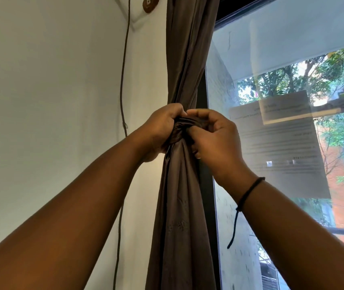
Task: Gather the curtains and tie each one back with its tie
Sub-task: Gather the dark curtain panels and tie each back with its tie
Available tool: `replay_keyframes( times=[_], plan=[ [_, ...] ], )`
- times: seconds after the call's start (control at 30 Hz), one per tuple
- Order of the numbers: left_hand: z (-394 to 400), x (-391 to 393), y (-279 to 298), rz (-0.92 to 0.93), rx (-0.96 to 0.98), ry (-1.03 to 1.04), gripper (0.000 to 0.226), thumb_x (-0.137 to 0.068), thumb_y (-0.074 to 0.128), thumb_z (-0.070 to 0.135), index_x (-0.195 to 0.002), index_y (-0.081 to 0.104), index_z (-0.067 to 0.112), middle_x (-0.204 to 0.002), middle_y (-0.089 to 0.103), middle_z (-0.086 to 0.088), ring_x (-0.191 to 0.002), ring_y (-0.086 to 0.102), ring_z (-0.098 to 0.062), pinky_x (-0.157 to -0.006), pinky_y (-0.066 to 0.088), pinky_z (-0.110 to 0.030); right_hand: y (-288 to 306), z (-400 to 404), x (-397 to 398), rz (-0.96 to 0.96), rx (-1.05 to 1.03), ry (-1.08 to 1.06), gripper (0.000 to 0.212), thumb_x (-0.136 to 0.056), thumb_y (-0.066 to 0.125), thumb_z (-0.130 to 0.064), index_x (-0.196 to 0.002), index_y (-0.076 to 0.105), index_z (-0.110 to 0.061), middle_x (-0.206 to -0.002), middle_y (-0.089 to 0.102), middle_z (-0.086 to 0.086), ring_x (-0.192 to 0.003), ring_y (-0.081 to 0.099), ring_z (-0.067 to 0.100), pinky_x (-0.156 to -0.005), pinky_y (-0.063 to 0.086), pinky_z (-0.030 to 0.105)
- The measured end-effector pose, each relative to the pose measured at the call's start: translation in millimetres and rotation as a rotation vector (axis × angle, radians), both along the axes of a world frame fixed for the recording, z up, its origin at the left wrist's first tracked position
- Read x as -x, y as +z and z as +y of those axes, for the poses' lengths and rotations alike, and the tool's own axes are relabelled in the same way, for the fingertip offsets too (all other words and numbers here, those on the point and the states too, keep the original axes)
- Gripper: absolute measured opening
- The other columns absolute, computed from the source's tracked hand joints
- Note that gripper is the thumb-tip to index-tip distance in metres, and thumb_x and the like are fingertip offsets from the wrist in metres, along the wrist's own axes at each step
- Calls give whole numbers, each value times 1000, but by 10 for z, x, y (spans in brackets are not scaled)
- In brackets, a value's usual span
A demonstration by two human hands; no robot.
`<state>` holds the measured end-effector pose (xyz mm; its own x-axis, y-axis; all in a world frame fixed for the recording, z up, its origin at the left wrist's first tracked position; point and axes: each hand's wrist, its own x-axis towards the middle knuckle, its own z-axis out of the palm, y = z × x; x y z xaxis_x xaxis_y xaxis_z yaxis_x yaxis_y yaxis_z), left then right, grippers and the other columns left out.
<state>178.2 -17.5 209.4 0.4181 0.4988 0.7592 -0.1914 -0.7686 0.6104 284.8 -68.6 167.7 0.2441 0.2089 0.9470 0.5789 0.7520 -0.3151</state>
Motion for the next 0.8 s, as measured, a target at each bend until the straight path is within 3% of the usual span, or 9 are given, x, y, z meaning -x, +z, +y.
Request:
replay_keyframes(
  times=[0.07,0.17,0.3,0.4,0.53,0.8],
  plan=[
    [10,-6,-28,-58,-15,-36,25,-95,36,21,-80,55,13,-76,56,-6,-71,56,-17,-69,47,-32,26,-92,-5,194,187,414,28,-88,48,-7,-102,69,-20,-90,71,6,-56,59,12,-47,46,21],
    [6,-4,-70,-89,-36,-82,28,-96,35,21,-79,56,15,-76,56,-5,-70,56,-14,-67,48,-28,67,-168,-121,216,320,553,30,-90,45,-11,-103,72,-16,-88,71,8,-55,59,14,-46,44,21],
    [6,-11,-87,-57,9,-151,25,-97,36,22,-86,56,11,-80,58,-11,-68,59,-19,-64,52,-30,211,-198,-238,-66,332,211,13,-85,67,-22,-97,73,-19,-76,71,3,-59,62,12,-48,47,20],
    [-35,-18,-92,-44,59,-264,26,-97,42,27,-90,59,9,-77,63,-13,-63,62,-23,-60,56,-32,375,-257,-280,-265,324,-88,7,-88,64,-25,-87,69,-21,-76,68,1,-67,62,11,-51,51,18],
    [-96,-57,-56,51,143,-298,31,-88,56,45,-90,67,16,-82,69,-11,-74,66,-26,-74,57,-42,497,-304,-219,-488,294,-344,14,-90,58,-19,-94,67,-9,-85,68,10,-76,67,20,-55,53,19],
    [-164,-56,-55,-38,237,-394,20,-85,63,31,-88,65,11,-74,63,-10,-61,59,-21,-63,58,-36,716,-492,-179,-568,434,-392,15,-91,56,-11,-81,64,-20,-84,67,13,-71,64,23,-49,53,19]
  ],
)
